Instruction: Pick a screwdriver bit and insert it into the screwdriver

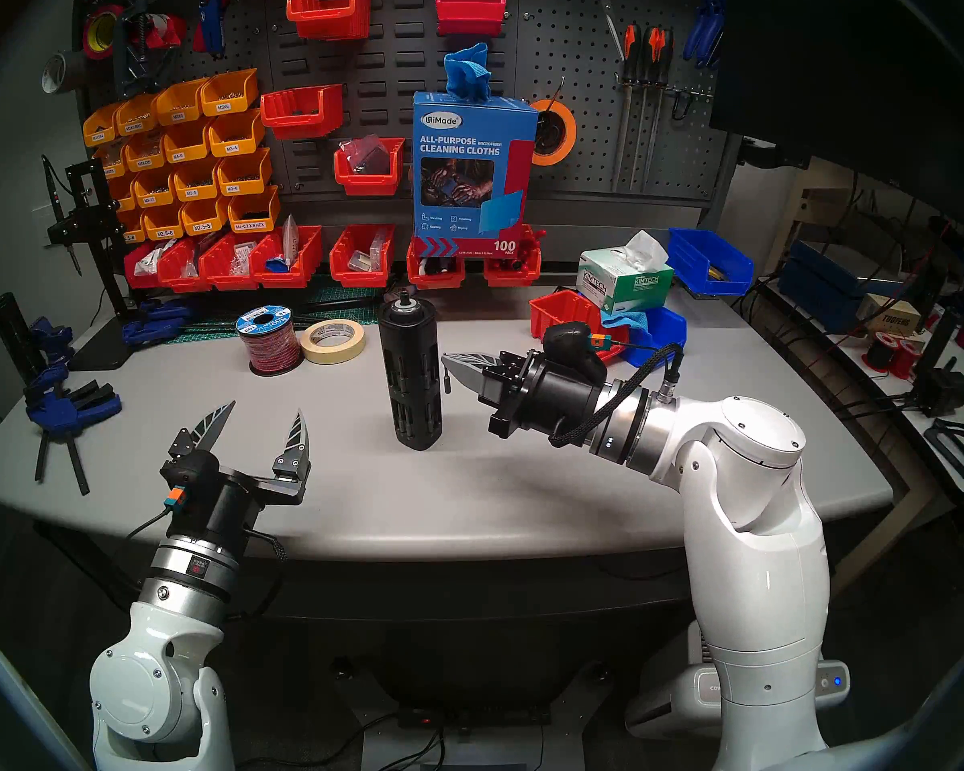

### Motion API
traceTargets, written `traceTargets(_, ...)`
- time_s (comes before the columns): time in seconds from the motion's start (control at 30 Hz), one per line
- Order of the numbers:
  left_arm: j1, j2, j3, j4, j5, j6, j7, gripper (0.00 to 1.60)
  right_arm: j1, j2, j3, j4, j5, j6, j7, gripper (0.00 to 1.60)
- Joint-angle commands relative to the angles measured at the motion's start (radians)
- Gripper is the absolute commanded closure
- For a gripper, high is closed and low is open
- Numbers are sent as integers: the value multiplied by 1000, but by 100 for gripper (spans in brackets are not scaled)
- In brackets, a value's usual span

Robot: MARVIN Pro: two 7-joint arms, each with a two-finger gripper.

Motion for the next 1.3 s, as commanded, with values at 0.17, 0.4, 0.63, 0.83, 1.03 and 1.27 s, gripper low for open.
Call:
traceTargets(0.17,-8,-1,2,-31,-2,-8,-2,0,108,3,-11,-34,7,-13,21,160)
traceTargets(0.4,-9,-3,1,-31,-1,-8,-5,0,163,4,8,-32,21,-21,41,160)
traceTargets(0.63,-10,-5,0,-31,-1,-8,-7,0,233,-17,6,5,32,-30,49,160)
traceTargets(0.83,-11,-7,-1,-31,0,-8,-9,0,284,-25,-6,56,32,-46,57,160)
traceTargets(1.03,-11,-9,-2,-31,1,-8,-10,0,325,-30,-19,109,32,-61,67,160)
traceTargets(1.27,-12,-11,-2,-31,1,-8,-12,0,374,-47,-27,169,41,-73,76,160)
